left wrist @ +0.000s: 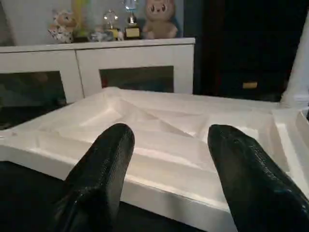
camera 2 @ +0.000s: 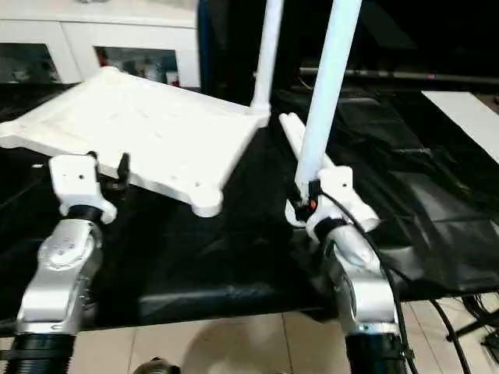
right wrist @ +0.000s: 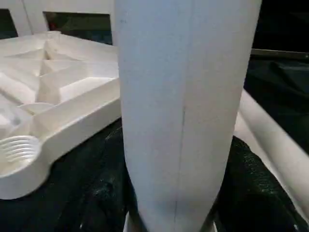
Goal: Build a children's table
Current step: Pick table leg
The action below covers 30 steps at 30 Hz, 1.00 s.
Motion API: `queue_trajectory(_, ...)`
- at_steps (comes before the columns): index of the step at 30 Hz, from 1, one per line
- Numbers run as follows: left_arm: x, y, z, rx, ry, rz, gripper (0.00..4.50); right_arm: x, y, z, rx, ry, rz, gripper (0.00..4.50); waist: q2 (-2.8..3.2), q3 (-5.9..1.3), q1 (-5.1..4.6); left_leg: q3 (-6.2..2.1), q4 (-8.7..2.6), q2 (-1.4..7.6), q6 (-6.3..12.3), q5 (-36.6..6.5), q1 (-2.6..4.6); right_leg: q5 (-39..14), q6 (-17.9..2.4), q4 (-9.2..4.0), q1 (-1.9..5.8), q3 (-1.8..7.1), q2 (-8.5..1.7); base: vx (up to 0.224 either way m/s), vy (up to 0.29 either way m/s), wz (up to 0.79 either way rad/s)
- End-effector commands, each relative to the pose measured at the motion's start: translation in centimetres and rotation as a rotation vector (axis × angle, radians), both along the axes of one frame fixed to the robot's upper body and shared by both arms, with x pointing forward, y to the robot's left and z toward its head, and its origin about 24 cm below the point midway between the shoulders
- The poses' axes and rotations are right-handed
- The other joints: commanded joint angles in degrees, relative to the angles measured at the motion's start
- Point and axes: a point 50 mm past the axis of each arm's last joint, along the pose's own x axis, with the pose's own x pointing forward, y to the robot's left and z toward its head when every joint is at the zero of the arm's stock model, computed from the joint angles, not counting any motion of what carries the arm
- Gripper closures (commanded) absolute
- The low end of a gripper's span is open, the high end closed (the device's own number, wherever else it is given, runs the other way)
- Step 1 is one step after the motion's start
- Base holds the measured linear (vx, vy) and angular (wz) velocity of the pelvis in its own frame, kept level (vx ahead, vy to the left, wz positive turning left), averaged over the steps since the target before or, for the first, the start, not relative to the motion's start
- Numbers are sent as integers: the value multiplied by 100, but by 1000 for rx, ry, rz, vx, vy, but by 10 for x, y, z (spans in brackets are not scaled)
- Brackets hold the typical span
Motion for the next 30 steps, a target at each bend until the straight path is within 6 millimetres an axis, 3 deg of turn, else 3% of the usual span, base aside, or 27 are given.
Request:
queue_trajectory(1, -1, -3, 4, 19, -29, 8, 153, 0, 5, 10, -4, -41, 15, 261, 51, -401, -70, -35, -529, 210, 826, -1429, 210, -2947, -460, -668, 158, 285, -409, -17, 165, 3)
queue_trajectory(2, -1, -4, 4, 20, -29, 8, 153, 0, 5, 9, -5, -40, 15, 261, 47, -406, -130, 1, -590, 185, 950, -1449, 218, -2631, -446, -628, 169, 214, -313, -17, 165, 3)
queue_trajectory(3, -1, -4, 4, 20, -29, 8, 153, 0, 5, 9, -6, -39, 14, 261, 106, -416, -218, 65, -679, 161, 1074, -1627, 339, -2226, -395, -546, 95, 87, -140, -35, 183, 0)
queue_trajectory(4, -2, -7, 4, 31, -31, -2, 153, 1, 4, 6, -6, -29, 13, 261, 84, -392, -320, 130, -766, 144, 1086, -1970, 403, -1979, -340, -488, 5, -32, -24, -42, 190, 7)
queue_trajectory(6, -3, -7, 4, 44, -31, -7, 153, 1, 4, 5, -6, -23, 12, 261, 73, -328, -476, 306, -971, 146, 740, -2940, 374, -1980, -246, -305, -85, -271, 165, -47, 182, 11)
queue_trajectory(7, -4, -7, 3, 45, -30, -4, 153, 0, 5, 4, -6, -19, 14, 261, 90, -316, -510, 357, -1044, 160, 568, -3264, 338, -1970, -218, -199, -68, -345, 192, -63, 137, 19)
queue_trajectory(8, -4, -6, 2, 44, -26, 4, 153, 0, 6, 3, -7, -16, 15, 261, 118, -316, -577, 476, -1202, 191, 262, -3772, 254, -1731, -251, 141, 38, -481, 247, -63, 137, 19)
queue_trajectory(9, -4, -4, 2, 49, -17, 17, 153, -1, 6, 2, -8, -14, 17, 261, 127, -297, -580, 532, -1343, 235, 40, -4033, 150, -1392, -291, 413, 207, -510, 191, -77, 73, 13)
queue_trajectory(10, -4, -4, 2, 52, -17, 20, 153, -1, 7, 2, -10, -13, 19, 261, 66, -298, -538, 540, -1338, 270, -93, -4019, 152, -1465, -300, 327, 222, -405, 77, -78, 11, 19)
queue_trajectory(11, -4, -4, 2, 53, -16, 21, 153, -1, 7, 2, -11, -13, 19, 261, -131, -323, -426, 461, -696, 178, -427, -3690, 379, -3053, -332, -528, -142, 112, -595, -78, 11, 19)
queue_trajectory(12, -3, -4, 1, 50, -12, 23, 153, -2, 7, 2, -12, -13, 20, 261, -215, -345, -326, -245, 507, 174, 12, -2090, 275, -4164, -346, -1098, -31, 806, -1614, 0, 0, 0)
queue_trajectory(13, -3, -4, 1, 60, -9, 22, 153, -2, 7, 1, -12, -12, 20, 261, -90, -241, -440, -694, 388, 41, -218, -600, -109, -4228, -525, -770, 321, 266, -1239, 32, 98, -40)
queue_trajectory(14, -2, -6, 0, 72, -2, 18, 153, -4, 6, 1, -14, -11, 12, 261, 119, -212, -482, -742, -76, 99, -693, -1429, 87, -4428, -518, -626, 198, -253, -636, 32, 98, -40)
queue_trajectory(15, -2, -7, 0, 74, -1, 17, 153, -4, 5, 1, -14, -11, 10, 261, 344, -295, -632, -969, -713, 483, -1531, -4014, 221, -2275, -322, -101, 40, -193, 183, -24, 87, -20)
queue_trajectory(16, -1, -7, 0, 78, 0, 17, 153, -5, 4, 1, -16, -11, 5, 261, 477, -298, -667, -1127, -945, 672, -1785, -4608, 214, -1178, -401, 203, 69, -177, 207, -97, 39, 24)
queue_trajectory(17, 0, -8, -1, 85, 2, 22, 153, -6, 2, 0, -18, -10, -3, 261, 580, -306, -601, -1183, -1180, 1039, -1491, -4589, 170, -257, -524, 667, 10, -183, 281, -97, 39, 24)
queue_trajectory(19, 2, -8, -2, 96, 5, 35, 153, -6, 1, 0, -18, -8, -7, 261, 593, -313, -583, -1048, -1106, 1027, -955, -4243, 220, -452, -527, 657, 12, -169, 265, -76, -64, 9)
queue_trajectory(20, 3, -8, -1, 101, 7, 49, 153, -7, 0, 0, -19, -7, -9, 261, 405, -384, -536, -911, -981, 855, -141, -3526, 315, -734, -523, 393, 121, 96, 96, -71, -100, 9)
queue_trajectory(21, 3, -8, -1, 100, 6, 50, 153, -7, 0, 0, -19, -6, -9, 261, 275, -417, -531, -803, -847, 671, 29, -3106, 278, -817, -555, 157, 193, 235, -24, -74, -135, 7)
queue_trajectory(22, 4, -8, -1, 88, 7, 51, 153, -7, 0, 0, -20, -5, -8, 261, 127, -462, -366, -381, -302, 75, 20, -1919, -25, -1832, -792, -452, 381, 477, -581, -92, -142, -12)
queue_trajectory(23, 4, -8, 0, 81, 10, 48, 153, -6, 0, 0, -23, -4, -4, 261, -38, -418, -244, -323, -56, -14, 72, -1143, -80, -2656, -376, -641, 334, 545, -743, -92, -142, -12)
queue_trajectory(24, 4, -9, 0, 77, 8, 42, 153, -6, 1, 0, -26, -5, 1, 261, -42, -413, -123, -349, 41, 42, 88, -281, -77, -4130, 24, -702, 282, 542, -725, -105, -112, -24)
queue_trajectory(25, 5, -9, 1, 73, 6, 33, 153, -6, 2, 0, -31, -7, 9, 261, 26, -371, -94, -357, -128, 81, -33, -157, -167, -4449, 5, -630, 309, 382, -565, -85, -66, -24)
queue_trajectory(26, 5, -9, 2, 61, 0, 20, 153, -6, 3, 1, -43, -16, 21, 261, 83, -393, -84, -347, -252, 132, -125, -284, -115, -4276, -88, -617, 293, 302, -442, -85, -66, -24)
queue_trajectory(27, 5, -10, 2, 52, -5, 10, 153, -6, 4, 3, -57, -25, 30, 261, 123, -372, -138, -347, -439, 198, -230, -892, -80, -3849, -230, -541, 239, 175, -219, -64, -36, -18)
queue_trajectory(28, 4, -10, 3, 50, -7, 9, 153, -5, 4, 3, -61, -27, 31, 261, 215, -383, -182, -364, -510, 261, -329, -1591, 13, -3558, -383, -510, 219, 130, -162, -57, -12, -9)
queue_trajectory(30, 4, -11, 2, 37, -8, 1, 153, -4, 4, 4, -61, -23, 29, 261, 227, -307, -272, -416, -574, 284, -490, -2960, 161, -4146, -333, -583, 223, 27, -161, -28, -6, -5)
